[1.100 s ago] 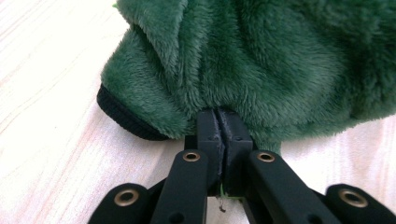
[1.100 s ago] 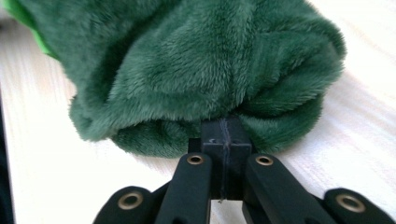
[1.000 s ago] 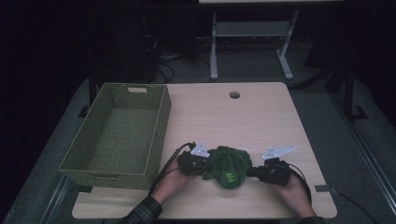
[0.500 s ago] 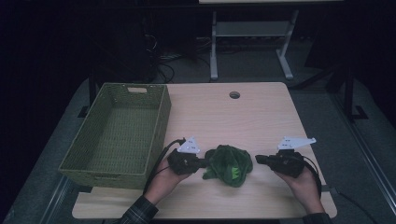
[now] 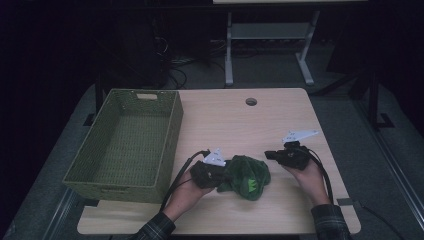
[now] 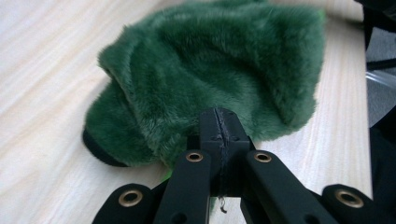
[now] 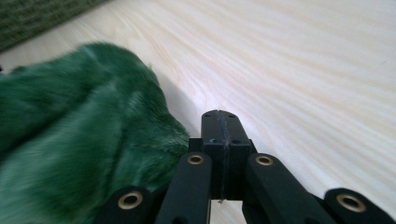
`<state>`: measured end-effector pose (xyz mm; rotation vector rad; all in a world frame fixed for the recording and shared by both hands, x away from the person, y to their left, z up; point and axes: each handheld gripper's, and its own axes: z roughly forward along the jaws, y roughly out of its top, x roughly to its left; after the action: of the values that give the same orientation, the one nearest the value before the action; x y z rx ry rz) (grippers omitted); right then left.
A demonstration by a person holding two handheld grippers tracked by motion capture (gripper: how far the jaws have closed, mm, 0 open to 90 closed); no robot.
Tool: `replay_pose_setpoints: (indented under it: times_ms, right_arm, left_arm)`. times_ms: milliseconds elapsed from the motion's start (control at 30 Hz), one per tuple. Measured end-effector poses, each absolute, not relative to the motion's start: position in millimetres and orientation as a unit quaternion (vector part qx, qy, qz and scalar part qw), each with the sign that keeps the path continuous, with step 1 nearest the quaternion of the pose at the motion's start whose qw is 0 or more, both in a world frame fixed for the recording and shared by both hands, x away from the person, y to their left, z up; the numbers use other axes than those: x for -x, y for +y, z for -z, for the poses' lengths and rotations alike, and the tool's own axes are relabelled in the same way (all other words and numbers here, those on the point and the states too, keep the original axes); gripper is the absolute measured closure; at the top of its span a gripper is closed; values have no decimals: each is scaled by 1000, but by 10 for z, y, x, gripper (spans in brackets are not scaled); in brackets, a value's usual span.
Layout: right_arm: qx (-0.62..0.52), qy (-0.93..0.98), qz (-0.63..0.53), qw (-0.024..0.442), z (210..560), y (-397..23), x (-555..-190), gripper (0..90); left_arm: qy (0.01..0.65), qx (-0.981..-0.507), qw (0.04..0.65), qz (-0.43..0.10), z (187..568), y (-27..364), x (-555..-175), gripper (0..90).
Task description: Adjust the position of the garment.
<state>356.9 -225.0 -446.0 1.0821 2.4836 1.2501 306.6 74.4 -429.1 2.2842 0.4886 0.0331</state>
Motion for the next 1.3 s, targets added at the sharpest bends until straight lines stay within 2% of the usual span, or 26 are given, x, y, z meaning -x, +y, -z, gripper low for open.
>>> replay_pose_setpoints:
  times_ms: [133, 433, 1300]
  right_arm:
    - [-360, 842, -396, 59, 4567, -2179, -3594, 900]
    - [-331, 861, -382, 45, 4556, -2127, -3505, 900]
    - [-275, 886, -373, 10, 4536, -1982, -2873, 900]
  left_arm:
    - [194, -904, 382, -10, 4351, 705, -3088, 898]
    - [190, -914, 359, -18, 4413, 682, -3163, 898]
    - [201, -911, 359, -35, 4486, 599, -3593, 898]
